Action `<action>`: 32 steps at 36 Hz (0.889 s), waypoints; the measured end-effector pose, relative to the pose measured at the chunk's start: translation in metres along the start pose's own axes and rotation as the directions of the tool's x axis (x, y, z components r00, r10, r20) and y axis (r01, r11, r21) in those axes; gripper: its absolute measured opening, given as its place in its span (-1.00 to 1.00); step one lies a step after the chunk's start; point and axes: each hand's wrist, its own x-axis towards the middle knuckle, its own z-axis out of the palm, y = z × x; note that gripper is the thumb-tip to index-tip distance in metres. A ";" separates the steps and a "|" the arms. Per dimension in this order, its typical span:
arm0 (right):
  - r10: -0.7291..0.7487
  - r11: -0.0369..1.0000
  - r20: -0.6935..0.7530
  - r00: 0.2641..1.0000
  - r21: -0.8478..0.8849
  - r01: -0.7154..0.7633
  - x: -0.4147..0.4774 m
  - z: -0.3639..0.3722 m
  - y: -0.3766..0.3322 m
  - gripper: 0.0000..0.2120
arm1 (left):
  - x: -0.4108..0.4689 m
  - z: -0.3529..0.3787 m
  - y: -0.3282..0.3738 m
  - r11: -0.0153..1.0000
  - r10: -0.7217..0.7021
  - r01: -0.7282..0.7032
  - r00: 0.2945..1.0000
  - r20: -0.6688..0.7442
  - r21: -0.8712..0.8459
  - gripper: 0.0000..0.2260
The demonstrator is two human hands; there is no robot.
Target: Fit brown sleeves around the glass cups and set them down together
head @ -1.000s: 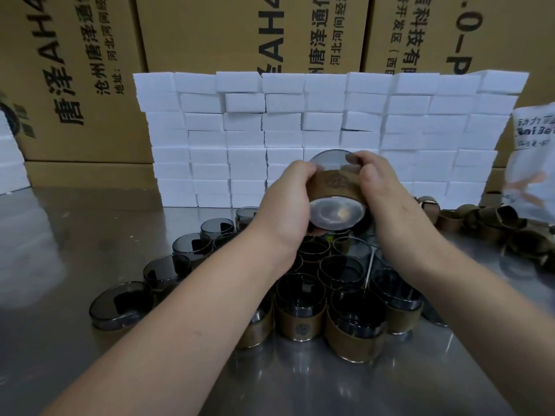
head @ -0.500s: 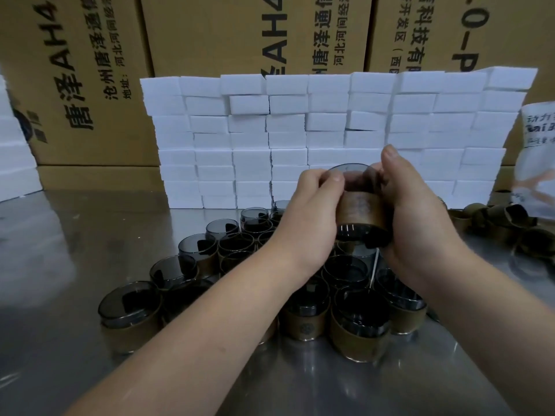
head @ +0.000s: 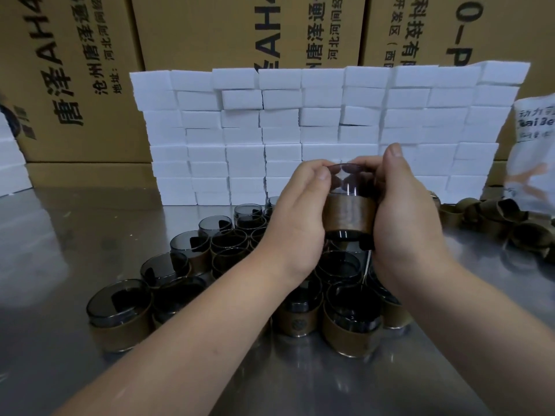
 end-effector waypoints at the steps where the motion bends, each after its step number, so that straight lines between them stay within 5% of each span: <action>1: 0.017 1.000 -0.005 1.000 0.013 -0.017 -0.001 0.000 0.001 -0.54 | -0.001 0.001 -0.001 0.993 -0.044 0.043 0.999 -0.006 -0.106 -0.81; 6: 0.053 0.999 -0.035 0.998 0.004 -0.053 -0.006 0.003 -0.001 -0.57 | -0.003 0.004 -0.001 0.904 -0.210 0.188 0.978 -0.016 -0.383 -0.66; 32: 0.112 0.993 -0.151 0.982 0.063 -0.103 -0.013 0.008 -0.014 -0.42 | 0.001 0.006 0.012 0.945 -0.218 0.200 0.975 -0.042 -0.259 -0.52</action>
